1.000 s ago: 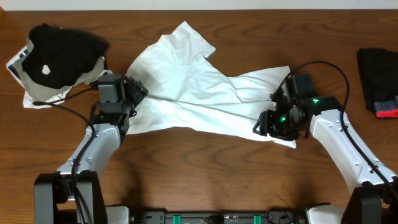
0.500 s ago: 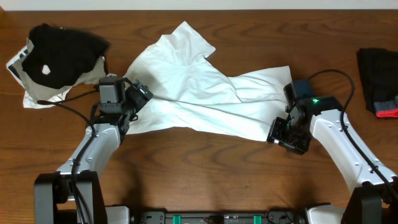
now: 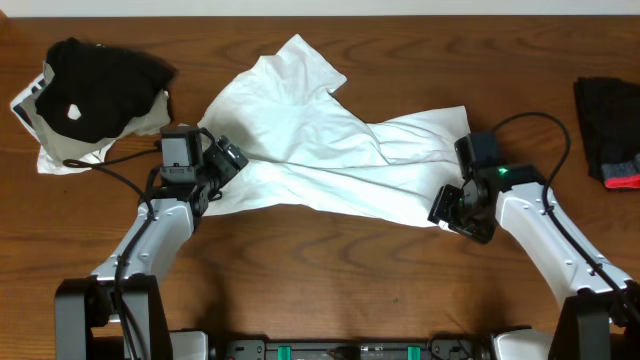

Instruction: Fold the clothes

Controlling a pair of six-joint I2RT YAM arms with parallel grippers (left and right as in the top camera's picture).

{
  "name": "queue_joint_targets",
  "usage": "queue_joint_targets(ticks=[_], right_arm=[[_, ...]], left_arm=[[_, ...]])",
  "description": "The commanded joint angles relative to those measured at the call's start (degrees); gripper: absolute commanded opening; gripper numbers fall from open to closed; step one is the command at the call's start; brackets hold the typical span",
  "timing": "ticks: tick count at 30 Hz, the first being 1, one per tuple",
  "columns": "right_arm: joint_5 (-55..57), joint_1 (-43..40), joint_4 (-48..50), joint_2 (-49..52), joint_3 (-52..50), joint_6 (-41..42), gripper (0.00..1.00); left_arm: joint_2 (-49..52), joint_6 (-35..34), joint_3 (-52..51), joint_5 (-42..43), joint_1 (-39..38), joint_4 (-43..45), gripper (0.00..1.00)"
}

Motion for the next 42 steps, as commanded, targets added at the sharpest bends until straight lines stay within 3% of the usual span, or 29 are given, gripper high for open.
queue_joint_targets(ticks=[1,16,21,27,42], right_arm=[[1.0,0.1,1.4,0.3,-1.0,-0.4,0.61],[2.6,-0.2,5.8,6.4,-2.5,-0.4,0.52],[4.0,-1.8,5.8,6.5,-2.5,-2.6,0.34],[4.4,-4.9,6.0,6.5,-2.5,-4.7,0.02],[10.1,-10.8,6.5,6.5,-2.5,-8.2,0.01]], left_arm=[[0.1,1.0,0.8,0.3,0.0,-0.3,0.94],[0.1,1.0,0.8,0.3,0.0,-1.1,0.95],[0.1,2.8,0.8,0.2,0.0,-1.1,0.95],[0.1,3.4,0.8,0.0,0.0,-1.1,0.95],[0.1,8.3,0.8,-2.1,2.4,-3.5,0.94]])
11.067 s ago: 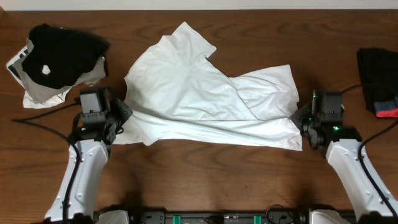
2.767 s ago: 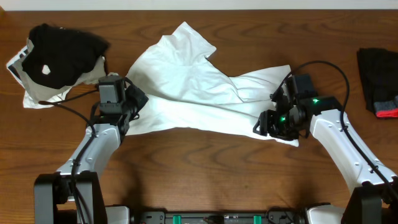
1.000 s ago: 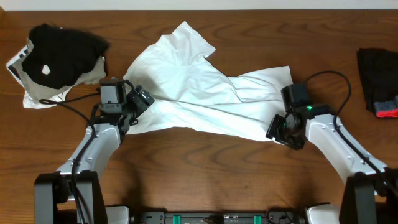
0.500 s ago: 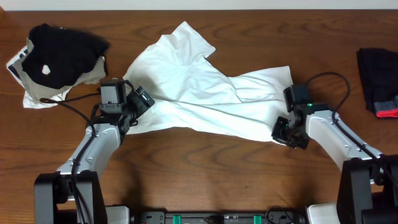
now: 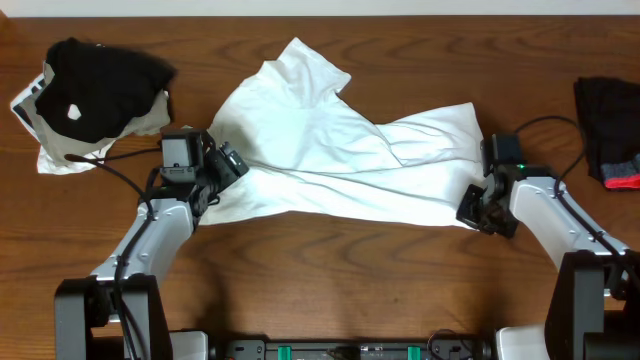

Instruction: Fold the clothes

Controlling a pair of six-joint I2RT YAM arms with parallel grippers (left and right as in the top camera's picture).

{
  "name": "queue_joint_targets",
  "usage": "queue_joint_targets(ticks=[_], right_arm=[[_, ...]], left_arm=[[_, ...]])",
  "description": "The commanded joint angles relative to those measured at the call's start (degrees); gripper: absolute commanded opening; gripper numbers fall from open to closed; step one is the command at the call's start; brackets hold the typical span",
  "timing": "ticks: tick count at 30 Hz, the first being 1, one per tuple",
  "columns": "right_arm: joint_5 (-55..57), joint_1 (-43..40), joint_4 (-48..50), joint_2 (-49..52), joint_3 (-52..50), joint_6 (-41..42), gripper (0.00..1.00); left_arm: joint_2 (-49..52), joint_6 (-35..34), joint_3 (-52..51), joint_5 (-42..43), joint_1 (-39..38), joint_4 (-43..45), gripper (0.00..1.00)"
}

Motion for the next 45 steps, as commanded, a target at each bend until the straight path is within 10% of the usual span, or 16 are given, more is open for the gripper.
queue_joint_targets(ticks=[1,19,23,30,34,45], right_arm=[[2.3,-1.0,0.3,0.3,-0.2,-2.4,0.01],[12.7,-0.9,-9.3,0.3,6.0,2.8,0.01],[13.2,-0.9,-12.9,0.3,10.1,1.1,0.42],[13.5,-1.0,-17.8,0.3,17.7,2.6,0.51],[1.8,-1.0,-14.9,0.3,22.2,-4.7,0.72],[-7.3,-1.5,-12.1,0.5,34.9,-14.0,0.99]], left_arm=[[0.1,1.9,0.8,-1.1,2.5,-0.9,0.94],[-3.8,2.1,0.9,8.2,8.9,-2.5,0.94],[-8.7,2.8,0.9,8.2,8.5,-3.2,0.94],[-18.1,2.9,0.9,10.9,8.5,-2.8,0.94],[-21.1,2.9,1.0,17.6,7.9,0.2,0.91],[-12.9,3.0,20.4,19.5,-1.7,-7.4,0.88]])
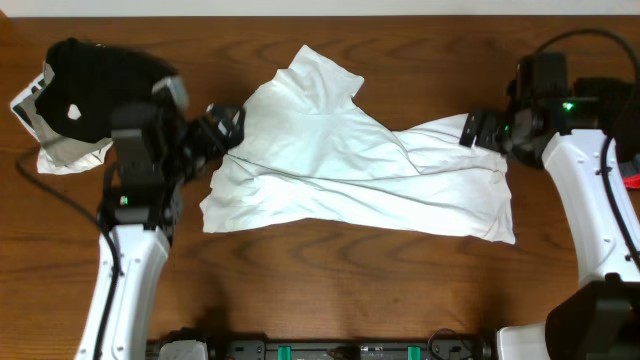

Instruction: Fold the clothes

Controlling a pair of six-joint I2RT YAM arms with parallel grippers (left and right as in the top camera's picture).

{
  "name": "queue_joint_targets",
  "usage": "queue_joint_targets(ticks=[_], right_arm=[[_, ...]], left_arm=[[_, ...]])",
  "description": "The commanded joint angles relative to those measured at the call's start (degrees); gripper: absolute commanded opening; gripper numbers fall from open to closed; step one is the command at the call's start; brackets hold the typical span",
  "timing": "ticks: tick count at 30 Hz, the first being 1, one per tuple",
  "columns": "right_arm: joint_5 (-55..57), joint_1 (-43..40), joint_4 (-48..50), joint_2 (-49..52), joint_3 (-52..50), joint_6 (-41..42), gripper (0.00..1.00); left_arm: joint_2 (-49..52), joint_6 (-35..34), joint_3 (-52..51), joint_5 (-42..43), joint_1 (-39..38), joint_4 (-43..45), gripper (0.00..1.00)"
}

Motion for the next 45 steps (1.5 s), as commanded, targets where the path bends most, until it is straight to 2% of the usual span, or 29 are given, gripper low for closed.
queue_joint_targets(ticks=[1,5,9,13,16,20,24,29,31,36,45], right_arm=[[-2.8,-1.2,1.2,0.9,4.4,-3.7,0.99],[-5.9,-3.4,1.6,3.8,8.7,-4.0,0.99],[-11.0,-6.0,1.2,9.7,13.0,-5.4,0.99],[-14.6,-7.5,0.8,16.7,16.1,-5.5,0.98],[-13.4,-7.6,0.8,21.3,16.9,-6.3,0.98],[-10.8,-7.6,0.6,26.4,17.0,-9.5,0.98],[-8.1,-7.6,0.5,29.4,17.0,-11.9,0.98],[-4.6,-7.6,-0.9,30.0,16.9,-11.9,0.99],[-4.6,-7.6,-1.3,30.0,16.9,-11.9,0.99],[-4.6,-7.5,-2.9,30.0,16.7,-11.9,0.99],[-5.1,-7.5,-2.9,30.0,16.7,-11.8,0.99]], left_arm=[[6.1,0.6,10.6,0.9,-2.7,-3.8,0.92],[16.8,3.0,24.0,0.9,-5.2,-12.8,0.99],[27.9,5.7,38.3,1.0,-8.1,-21.9,0.98],[37.8,5.4,49.9,0.8,-11.3,-25.3,0.98],[44.3,3.0,56.2,-3.5,-13.6,-27.5,0.98],[52.6,9.6,62.7,-11.6,-16.1,-31.8,0.98],[58.6,13.8,65.9,-19.5,-16.5,-31.6,0.98],[62.6,21.9,66.2,-25.9,-14.9,-25.9,0.98],[63.8,24.7,66.2,-26.0,-14.2,-23.3,0.98],[66.0,25.9,66.2,-25.9,-12.4,-17.8,0.98],[69.5,26.3,66.2,-22.5,-12.2,-16.5,0.98]])
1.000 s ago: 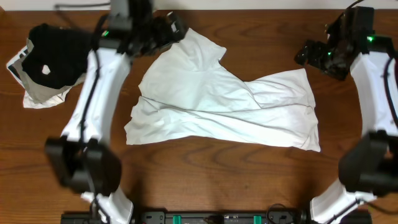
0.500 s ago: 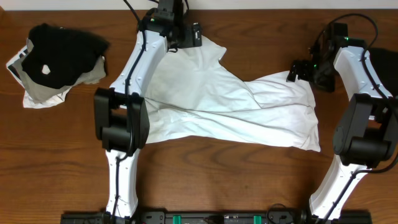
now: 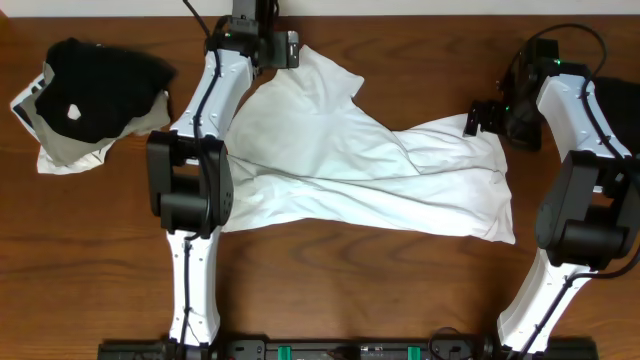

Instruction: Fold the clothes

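Note:
A white shirt [image 3: 340, 170] lies spread across the middle of the table, with folds running across it. My left gripper [image 3: 288, 48] is stretched to the far edge and touches the shirt's top tip; its jaws are too small to read. My right gripper [image 3: 478, 118] sits on the shirt's upper right corner and appears shut on the cloth. The left arm [image 3: 195, 150] covers the shirt's left edge.
A pile of black and white clothes [image 3: 90, 95] lies at the far left. A black garment with a red patch [image 3: 618, 130] lies at the right edge, partly behind the right arm. The table's far edge [image 3: 400, 12] runs just beyond the left gripper.
My left gripper has left the shirt's left edge and now reaches the shirt's top tip at the far side. The right gripper has stayed at the upper right corner. The shirt lies much the same.
At first both grippers held the bunched shirt at its left side and lower right corner. The right corner was then further right, and later the shirt lay wider and flatter with the right gripper at its upper right corner. Now the left gripper is at the top tip.

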Controlling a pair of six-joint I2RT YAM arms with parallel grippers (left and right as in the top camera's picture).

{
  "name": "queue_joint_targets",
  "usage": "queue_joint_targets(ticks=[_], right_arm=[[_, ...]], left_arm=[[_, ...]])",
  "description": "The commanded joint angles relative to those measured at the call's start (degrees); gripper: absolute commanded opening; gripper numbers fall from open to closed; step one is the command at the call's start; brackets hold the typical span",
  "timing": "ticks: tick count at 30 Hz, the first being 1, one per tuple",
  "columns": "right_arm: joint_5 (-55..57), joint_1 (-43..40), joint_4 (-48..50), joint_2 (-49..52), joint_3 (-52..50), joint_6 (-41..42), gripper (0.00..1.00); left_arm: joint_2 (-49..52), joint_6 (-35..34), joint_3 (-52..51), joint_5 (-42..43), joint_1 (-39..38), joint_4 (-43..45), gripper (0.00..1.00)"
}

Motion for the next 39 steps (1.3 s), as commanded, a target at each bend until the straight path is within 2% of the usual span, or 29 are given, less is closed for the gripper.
queue_joint_targets(ticks=[1,8,36,39], right_arm=[[0.1,0.0,-0.1,0.3,0.9,-0.7,0.99],[-0.3,0.0,-0.1,0.3,0.9,-0.7,0.99],[-2.4,0.0,-0.1,0.3,0.9,-0.7,0.99],[-2.4,0.0,-0.1,0.3,0.9,-0.7,0.96]], left_arm=[[2.3,1.4,1.4,1.0,-0.2,0.5,0.98],[4.0,1.2,1.4,5.3,-0.3,0.7,0.98],[7.4,1.2,1.2,5.3,-1.8,-1.4,0.99],[7.7,1.2,1.2,5.4,-1.8,-1.9,0.98]])
